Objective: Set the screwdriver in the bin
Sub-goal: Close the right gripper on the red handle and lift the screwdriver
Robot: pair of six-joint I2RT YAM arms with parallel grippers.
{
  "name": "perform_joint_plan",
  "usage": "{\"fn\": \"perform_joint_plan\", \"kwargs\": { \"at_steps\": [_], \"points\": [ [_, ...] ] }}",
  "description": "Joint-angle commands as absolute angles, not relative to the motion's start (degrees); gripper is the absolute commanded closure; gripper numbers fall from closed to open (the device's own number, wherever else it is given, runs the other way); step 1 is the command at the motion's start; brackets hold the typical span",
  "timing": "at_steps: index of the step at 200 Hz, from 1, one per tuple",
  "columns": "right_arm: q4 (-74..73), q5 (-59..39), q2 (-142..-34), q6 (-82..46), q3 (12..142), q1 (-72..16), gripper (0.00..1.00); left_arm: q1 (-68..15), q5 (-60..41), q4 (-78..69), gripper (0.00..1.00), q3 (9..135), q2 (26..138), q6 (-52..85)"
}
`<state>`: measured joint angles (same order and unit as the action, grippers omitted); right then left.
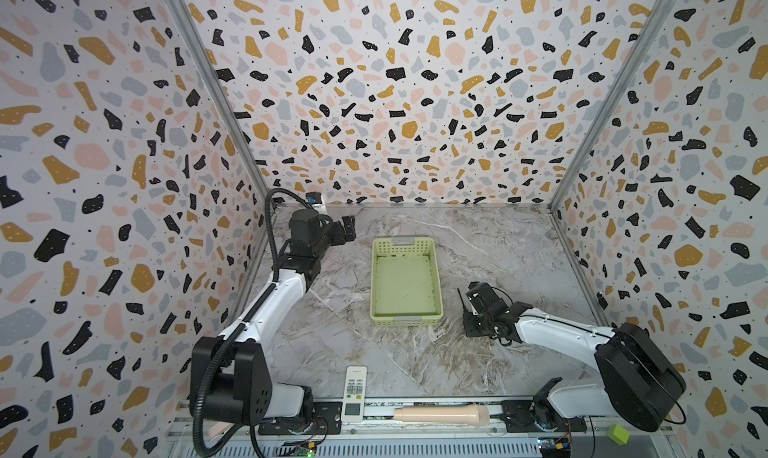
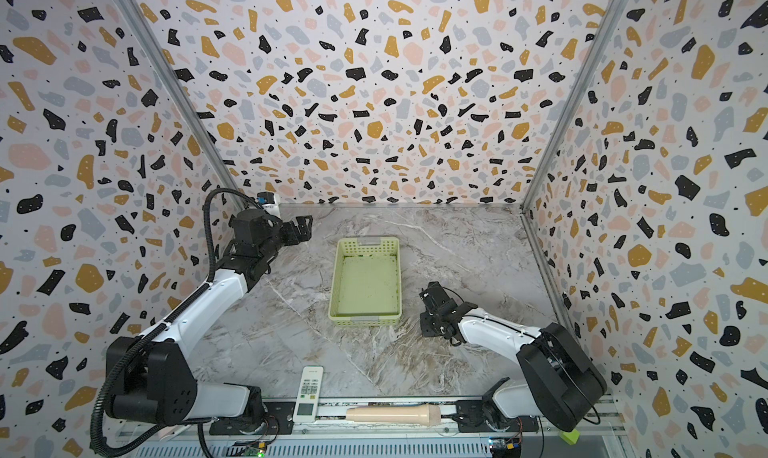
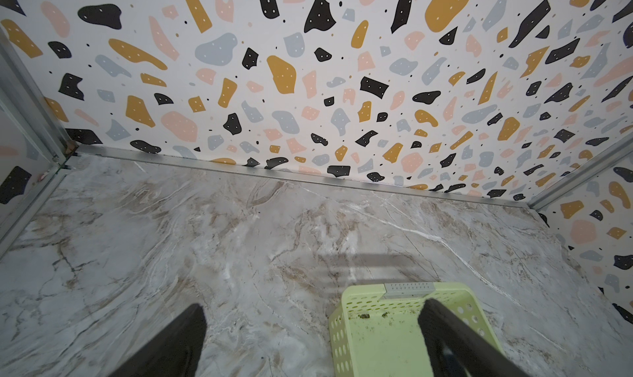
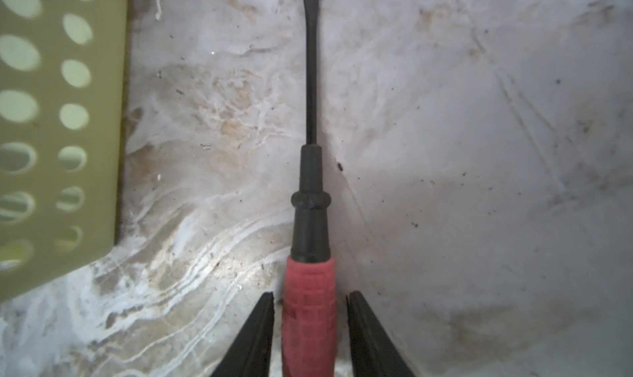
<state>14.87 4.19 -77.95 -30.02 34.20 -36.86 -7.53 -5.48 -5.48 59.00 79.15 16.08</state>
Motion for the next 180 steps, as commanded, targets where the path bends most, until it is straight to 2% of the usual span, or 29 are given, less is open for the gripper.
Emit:
{"fn": "perform_joint_plan", "kwargs": {
  "at_steps": [1,47,78,180],
  "points": [
    [16.72,5.34,-78.2,-29.07,35.72,-36.74,0.65,-7.47,-5.52,-6.43,0.0,61.03,79.37,16.12],
    [17.6,6.07,-79.19,-28.3,36.65,-36.83,0.7,-7.51,-5.38,-6.51,0.01,61.02,79.38,16.13],
    [17.84,6.17,-78.88,-28.3,36.72,-37.08,0.79,-7.47,-5.09,-6.5,0.01,60.95,79.21,16.17],
    [25.99,8.91,-72.26,-28.49,41.22,-37.46,0.8,-7.51,-5.18,-6.51,0.0,61.07,78.84,16.41]
  ]
}}
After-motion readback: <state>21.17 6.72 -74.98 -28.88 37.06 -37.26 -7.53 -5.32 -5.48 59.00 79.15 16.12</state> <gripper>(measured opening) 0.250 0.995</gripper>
